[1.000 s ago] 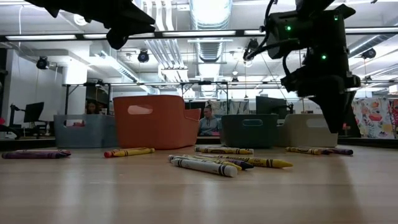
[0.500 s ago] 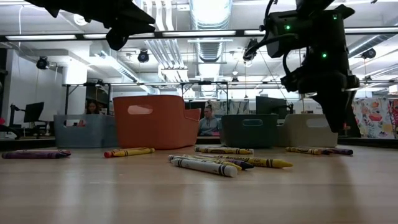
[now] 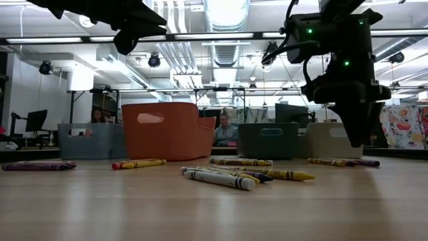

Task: Sort crayons
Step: Put the purple crayon into the blue bin

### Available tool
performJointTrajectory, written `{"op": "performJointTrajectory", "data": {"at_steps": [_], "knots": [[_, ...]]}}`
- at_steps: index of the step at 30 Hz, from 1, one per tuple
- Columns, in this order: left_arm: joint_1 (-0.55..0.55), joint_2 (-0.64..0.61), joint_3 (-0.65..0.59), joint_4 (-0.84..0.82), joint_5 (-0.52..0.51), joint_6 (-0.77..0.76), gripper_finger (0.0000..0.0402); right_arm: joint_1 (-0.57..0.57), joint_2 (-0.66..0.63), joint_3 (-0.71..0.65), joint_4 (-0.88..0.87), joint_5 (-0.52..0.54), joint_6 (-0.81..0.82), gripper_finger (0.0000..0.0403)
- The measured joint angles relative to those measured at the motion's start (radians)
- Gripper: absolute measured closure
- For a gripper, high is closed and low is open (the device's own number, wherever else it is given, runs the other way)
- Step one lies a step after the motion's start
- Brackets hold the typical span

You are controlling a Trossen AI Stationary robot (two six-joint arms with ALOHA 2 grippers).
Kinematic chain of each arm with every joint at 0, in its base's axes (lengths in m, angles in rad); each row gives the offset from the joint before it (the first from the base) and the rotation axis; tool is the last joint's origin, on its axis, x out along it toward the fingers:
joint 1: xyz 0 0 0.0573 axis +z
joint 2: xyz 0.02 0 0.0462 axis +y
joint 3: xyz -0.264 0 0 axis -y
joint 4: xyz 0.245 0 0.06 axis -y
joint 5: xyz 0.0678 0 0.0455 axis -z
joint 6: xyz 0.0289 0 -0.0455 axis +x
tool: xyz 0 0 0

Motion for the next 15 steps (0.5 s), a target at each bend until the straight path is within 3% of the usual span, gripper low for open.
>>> {"op": "performJointTrajectory", "data": {"at_steps": [15], "knots": [[0.000, 0.000, 0.000, -0.004, 0.001, -0.009, 0.0318, 0.024, 0.003, -0.123, 0.122, -0.001, 0.047, 0.0237]]}}
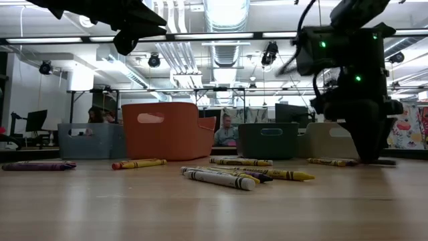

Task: Sort crayons
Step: Put the purple crayon into the blue bin

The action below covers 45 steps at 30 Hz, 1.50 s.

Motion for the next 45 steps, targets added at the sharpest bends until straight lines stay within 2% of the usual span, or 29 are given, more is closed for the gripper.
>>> {"op": "performJointTrajectory", "data": {"at_steps": [12, 16, 30, 34, 41, 45], "knots": [[0.000, 0.000, 0.000, 0.002, 0.000, -0.010, 0.0318, 0.000, 0.004, -0.010, 0.026, 0.003, -0.055, 0.0237], [0.000, 0.000, 0.000, 0.003, 0.000, -0.010, 0.0318, 0.000, 0.005, -0.011, 0.029, 0.001, -0.098, 0.0250], [0.000, 0.000, 0.000, 0.015, 0.000, -0.013, 0.0318, 0.000, 0.005, -0.017, 0.044, -0.009, -0.129, 0.0387], [0.000, 0.000, 0.000, 0.015, 0.000, -0.013, 0.0318, 0.000, -0.012, -0.019, 0.026, -0.008, -0.144, 0.0390], [0.000, 0.000, 0.000, 0.027, 0.000, -0.013, 0.0318, -0.034, -0.110, 0.056, -0.146, 0.001, -0.180, 0.0392], [0.000, 0.000, 0.000, 0.043, 0.000, -0.013, 0.0318, -0.066, -0.187, 0.114, -0.116, 0.048, -0.223, 0.0392]]}}
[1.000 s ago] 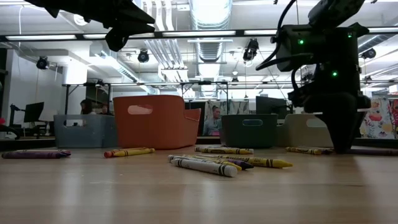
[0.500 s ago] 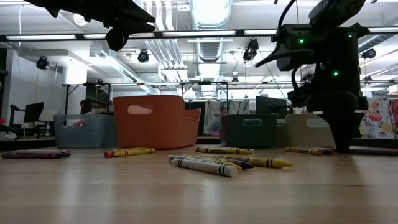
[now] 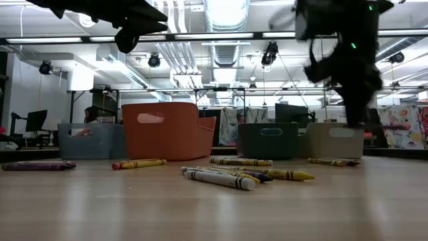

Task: Sort crayons
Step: Put the purple crayon into the blue bin

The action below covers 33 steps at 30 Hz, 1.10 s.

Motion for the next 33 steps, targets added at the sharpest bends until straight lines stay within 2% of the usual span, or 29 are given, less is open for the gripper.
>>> {"op": "performJointTrajectory", "data": {"at_steps": [3, 8, 12, 16, 24, 33], "knots": [[0.000, 0.000, 0.000, 0.010, 0.000, 0.001, 0.0318, -0.038, -0.047, 0.028, 0.078, 0.034, -0.068, 0.0392], [0.000, 0.000, 0.000, 0.014, 0.000, 0.002, 0.0318, -0.129, -0.081, 0.052, 0.354, 0.031, -0.242, 0.0392], [0.000, 0.000, 0.000, 0.017, 0.000, 0.000, 0.0318, -0.218, -0.043, 0.084, 0.533, 0.031, -0.392, 0.0392], [0.000, 0.000, 0.000, 0.018, 0.000, 0.000, 0.0318, -0.309, 0.038, 0.131, 0.635, 0.024, -0.513, 0.0392], [0.000, -0.001, 0.000, 0.018, 0.000, 0.000, 0.0318, -0.442, 0.281, 0.314, 0.598, 0.024, -0.770, 0.0392], [0.000, -0.039, 0.000, 0.012, 0.000, 0.000, 0.0318, -0.538, 0.485, 0.505, 0.270, 0.033, -1.000, 0.0392]]}}
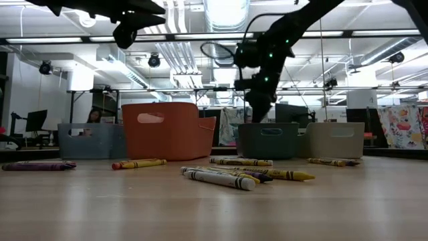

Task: Sort crayons
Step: Put the purple crayon into the blue bin, then put the white crayon into the orange bin

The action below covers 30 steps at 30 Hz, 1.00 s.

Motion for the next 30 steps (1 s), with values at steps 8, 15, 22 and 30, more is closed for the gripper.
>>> {"op": "performJointTrajectory", "data": {"at_steps": [8, 15, 22, 30], "knots": [[0.000, -0.016, 0.000, -0.001, 0.000, 0.003, 0.0318, -0.023, 0.019, -0.003, -0.029, -0.002, -0.056, 0.0392], [0.000, -0.016, 0.000, -0.003, 0.000, 0.004, 0.0318, -0.023, 0.020, -0.004, 0.038, -0.003, -0.049, 0.0392], [0.000, -0.016, 0.000, -0.003, 0.000, 0.004, 0.0318, -0.023, 0.020, -0.004, 0.078, -0.005, -0.029, 0.0358], [0.000, -0.016, 0.000, -0.003, 0.000, 0.002, 0.0318, -0.023, 0.019, -0.005, 0.080, -0.005, -0.017, 0.0304]]}}
